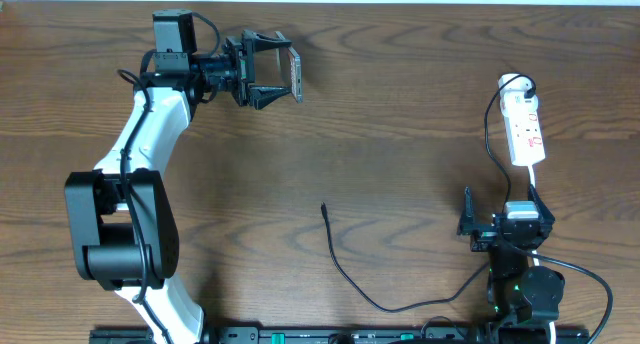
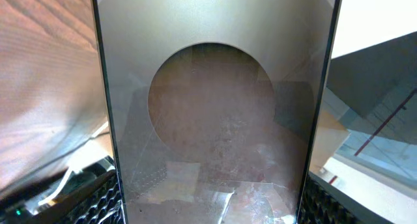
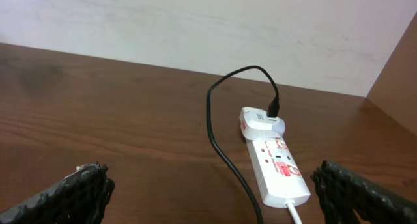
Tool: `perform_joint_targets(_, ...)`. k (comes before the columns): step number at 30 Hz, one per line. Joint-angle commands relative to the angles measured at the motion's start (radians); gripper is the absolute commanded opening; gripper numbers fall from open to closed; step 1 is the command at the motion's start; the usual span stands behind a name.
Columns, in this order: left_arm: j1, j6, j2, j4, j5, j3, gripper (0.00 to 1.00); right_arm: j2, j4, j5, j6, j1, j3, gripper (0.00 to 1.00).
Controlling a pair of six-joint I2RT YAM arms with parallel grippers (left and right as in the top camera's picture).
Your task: Plug charger to phone and switch on socket
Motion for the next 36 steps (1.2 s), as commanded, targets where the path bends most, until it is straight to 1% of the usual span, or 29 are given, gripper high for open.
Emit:
perform_joint_targets(1,0.002,-0.041,-0.036,0.01,0.076,0.027,0.07,-0.004,-0.005,0.005,-0.011,-0.005,-0.001,0.99)
perform_joint_targets(27,0.002,-0.032,-0.036,0.01,0.086,0.027,0.07,-0.004,-0.005,0.005,-0.011,-0.005,-0.001,0.99)
perform_joint_targets(36,0.002,-0.007,-0.036,0.01,0.085,0.027,0.07,-0.004,-0.005,0.005,-0.011,-0.005,-0.001,0.99)
